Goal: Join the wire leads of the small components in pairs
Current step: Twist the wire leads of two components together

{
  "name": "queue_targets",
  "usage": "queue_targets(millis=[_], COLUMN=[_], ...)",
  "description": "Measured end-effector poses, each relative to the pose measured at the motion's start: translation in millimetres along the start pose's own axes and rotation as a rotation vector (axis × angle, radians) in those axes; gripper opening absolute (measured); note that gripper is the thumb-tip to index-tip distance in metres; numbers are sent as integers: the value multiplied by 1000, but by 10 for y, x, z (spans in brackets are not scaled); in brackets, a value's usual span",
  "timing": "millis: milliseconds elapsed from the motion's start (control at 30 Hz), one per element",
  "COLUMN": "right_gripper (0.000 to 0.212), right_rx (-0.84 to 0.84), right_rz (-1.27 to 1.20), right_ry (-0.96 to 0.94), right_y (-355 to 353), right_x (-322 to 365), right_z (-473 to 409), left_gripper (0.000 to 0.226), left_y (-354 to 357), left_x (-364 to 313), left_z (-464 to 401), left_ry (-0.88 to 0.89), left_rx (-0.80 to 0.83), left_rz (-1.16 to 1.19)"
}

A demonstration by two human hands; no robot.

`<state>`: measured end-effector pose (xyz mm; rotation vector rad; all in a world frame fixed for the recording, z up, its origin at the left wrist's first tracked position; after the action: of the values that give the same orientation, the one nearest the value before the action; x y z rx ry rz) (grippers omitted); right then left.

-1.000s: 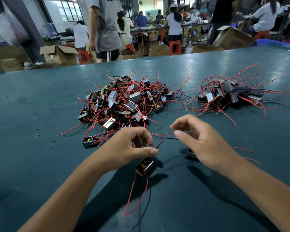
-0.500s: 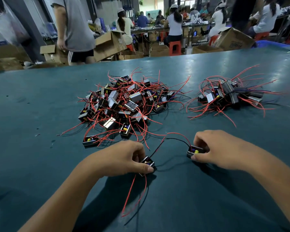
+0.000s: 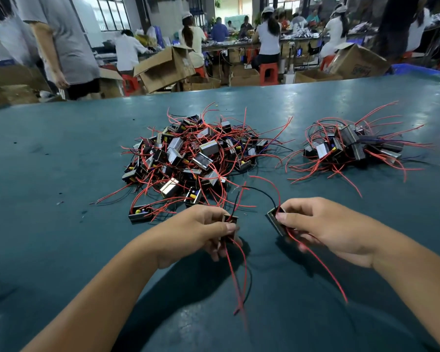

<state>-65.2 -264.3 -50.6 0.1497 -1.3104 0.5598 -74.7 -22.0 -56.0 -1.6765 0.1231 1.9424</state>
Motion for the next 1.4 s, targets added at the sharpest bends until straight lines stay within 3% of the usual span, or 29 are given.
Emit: queue_targets(millis=[133, 267, 600, 800, 933, 1400], right_gripper=[14, 18, 18, 16, 16, 11], right_rx=[25, 42, -105, -110, -128, -144], right_rz=[-190, -151, -202, -247, -272, -271], right_ry=[49, 74, -79, -98, -108, -155], right_y=[47, 61, 176, 192, 178, 168], right_x=[-10, 2, 49, 54, 53, 51], right_z=[5, 13, -22, -16, -20, -13], left_gripper=[25, 20, 13, 34, 32, 19], left_y=[61, 94, 158, 196, 213, 247], left_x=[-5, -13, -114, -131, -141, -96], left_z=[-39, -69, -35, -41, -55, -70], left_ry=[56, 133, 349, 266, 236, 161], left_rx=[-45, -119, -170, -133, -122, -37], left_rz=[88, 120, 179, 441, 577, 628])
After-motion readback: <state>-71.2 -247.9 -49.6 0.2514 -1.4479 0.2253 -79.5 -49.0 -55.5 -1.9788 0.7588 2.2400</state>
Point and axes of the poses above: each hand's wrist, its own z-axis away from the middle knuckle, its own y-axis out of the palm, x = y × z, the point moved 2 cm from there along -z, towards the middle knuckle, and after that the axes turned 1 degree about y, right-handed, at the moved point
